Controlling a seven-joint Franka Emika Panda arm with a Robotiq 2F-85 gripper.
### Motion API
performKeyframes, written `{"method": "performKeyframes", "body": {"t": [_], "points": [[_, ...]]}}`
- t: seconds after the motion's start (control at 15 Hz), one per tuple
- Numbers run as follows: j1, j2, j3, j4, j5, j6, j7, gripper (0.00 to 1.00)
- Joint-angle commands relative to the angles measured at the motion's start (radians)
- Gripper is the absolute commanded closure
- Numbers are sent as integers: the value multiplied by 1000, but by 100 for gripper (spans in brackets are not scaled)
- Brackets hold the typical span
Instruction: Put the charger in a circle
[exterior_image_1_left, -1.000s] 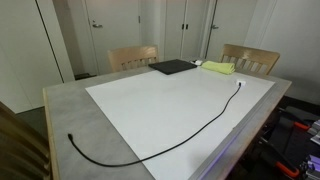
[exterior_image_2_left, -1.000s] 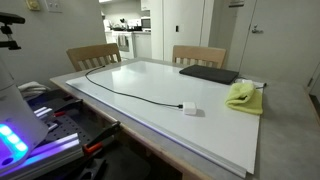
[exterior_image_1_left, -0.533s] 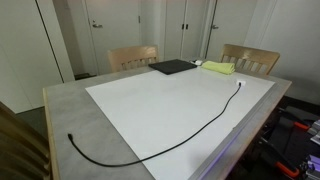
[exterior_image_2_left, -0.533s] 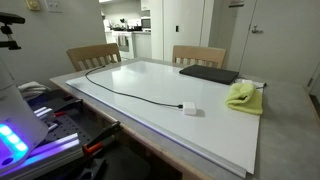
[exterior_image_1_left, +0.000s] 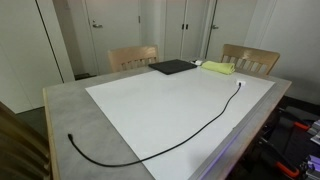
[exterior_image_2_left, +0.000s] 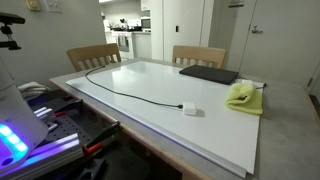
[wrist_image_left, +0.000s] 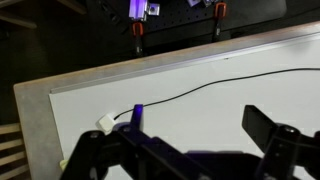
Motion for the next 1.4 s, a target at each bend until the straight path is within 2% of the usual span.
{"method": "performKeyframes", "body": {"t": [0.0,0.27,0.47,0.67,0.93,1.0,1.33], "points": [[29,91,13,34,-12,107,-30,0],[62,153,21,19,-17,343,-63,0],[89,204,20,6,12,528,-117,0],[122,246,22,-13,69,661,-181,0],[173,281,43,-36,155,721,-265,0],[155,273,38,-17,115,692,-215,0],[158,251,45,-30,97,674,-194,0]]}}
